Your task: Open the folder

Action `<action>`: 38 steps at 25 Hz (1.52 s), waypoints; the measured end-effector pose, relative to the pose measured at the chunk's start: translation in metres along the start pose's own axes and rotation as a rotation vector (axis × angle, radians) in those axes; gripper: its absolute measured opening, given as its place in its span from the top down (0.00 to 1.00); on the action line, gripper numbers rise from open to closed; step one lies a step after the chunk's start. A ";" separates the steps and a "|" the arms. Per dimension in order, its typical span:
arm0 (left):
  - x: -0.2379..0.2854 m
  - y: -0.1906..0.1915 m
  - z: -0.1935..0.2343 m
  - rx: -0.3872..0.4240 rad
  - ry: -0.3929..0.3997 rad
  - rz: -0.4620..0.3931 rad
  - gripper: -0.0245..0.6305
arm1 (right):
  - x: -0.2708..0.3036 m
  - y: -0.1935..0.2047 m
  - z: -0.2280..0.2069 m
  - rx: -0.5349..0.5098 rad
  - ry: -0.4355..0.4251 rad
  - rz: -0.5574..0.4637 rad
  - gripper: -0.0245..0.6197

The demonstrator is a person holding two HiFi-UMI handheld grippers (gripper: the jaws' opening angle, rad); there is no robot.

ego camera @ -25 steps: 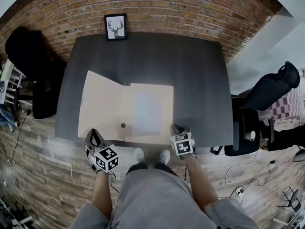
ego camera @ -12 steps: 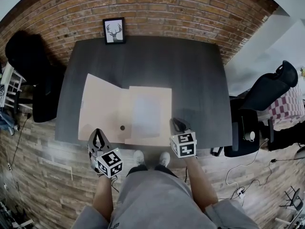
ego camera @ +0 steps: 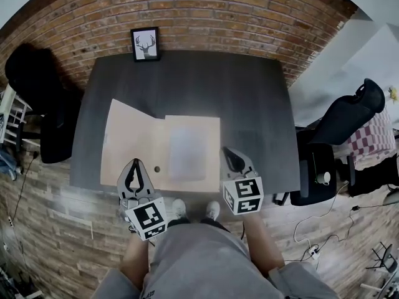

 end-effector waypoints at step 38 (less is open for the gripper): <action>-0.002 -0.122 -0.035 -0.120 0.255 -0.372 0.96 | -0.070 -0.102 -0.022 0.013 0.157 -0.428 0.96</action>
Point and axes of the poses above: the fingertips, and each gripper's own axes: x forward along the fingers, z to its left, y out of its underside, the point moved 6 cm from there along -x, backward along the fingers, and after that the axes turned 11 degrees about y, right-handed, at the moved point
